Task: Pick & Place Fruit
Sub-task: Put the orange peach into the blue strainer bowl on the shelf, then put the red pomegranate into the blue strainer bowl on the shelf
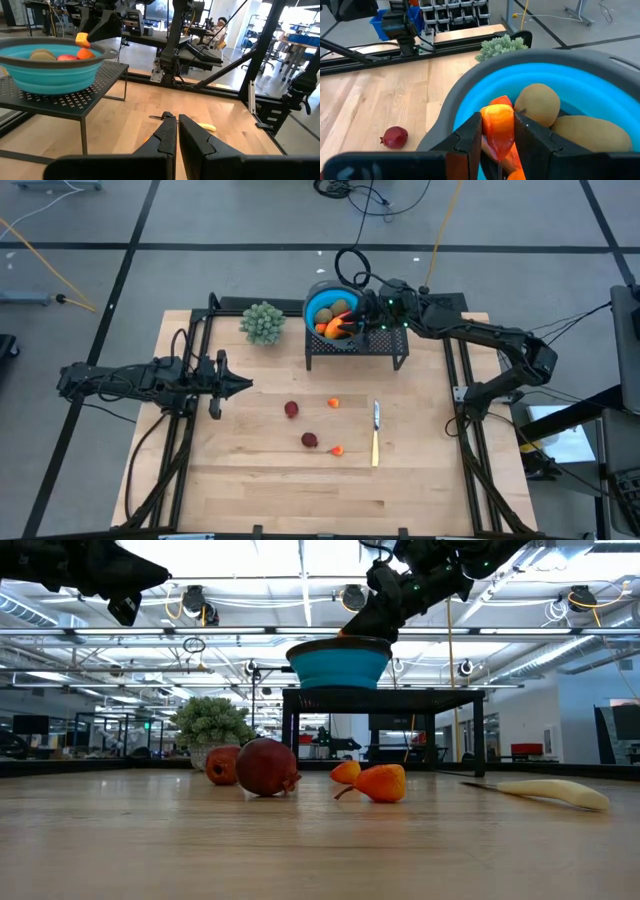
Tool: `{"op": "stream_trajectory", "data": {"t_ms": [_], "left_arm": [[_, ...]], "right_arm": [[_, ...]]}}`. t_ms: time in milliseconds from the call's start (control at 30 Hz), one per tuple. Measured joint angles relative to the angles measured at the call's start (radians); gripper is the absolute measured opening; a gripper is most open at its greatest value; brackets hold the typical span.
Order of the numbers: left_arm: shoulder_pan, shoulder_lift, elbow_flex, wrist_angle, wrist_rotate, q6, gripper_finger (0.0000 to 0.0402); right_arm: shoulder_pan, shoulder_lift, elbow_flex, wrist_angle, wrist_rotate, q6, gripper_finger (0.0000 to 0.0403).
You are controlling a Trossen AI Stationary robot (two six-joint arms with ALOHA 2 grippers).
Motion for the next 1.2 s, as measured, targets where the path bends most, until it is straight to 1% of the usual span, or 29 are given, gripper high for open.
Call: {"op": "stream_trajectory", "data": {"t_ms": [533, 700, 867, 1100, 1200], "left_arm": [[0.000, 0.000, 0.000, 0.000, 0.000, 0.000, 0.0017], [0.000, 0.000, 0.000, 0.000, 0.000, -0.001, 0.0017], [0.000, 0.000, 0.000, 0.000, 0.000, -0.001, 0.0017], [0.000, 0.000, 0.000, 0.000, 0.001, -0.001, 0.0017], [0.000, 0.000, 0.000, 0.000, 0.001, -0.003, 0.0017]], "right_arm": [[0.000, 0.000, 0.000, -0.005, 0.000, 0.003, 0.0100], [0.000, 0.000, 0.000, -0.040, -0.001, 0.003, 0.0117], [0.000, 0.000, 0.000, -0.032, 0.000, 0.003, 0.0134], [0.000, -0.003, 0.000, -0.018, -0.001, 0.003, 0.0147], [0.006, -0.037, -0.002, -0.014, -0.002, 0.001, 0.0147]]}}
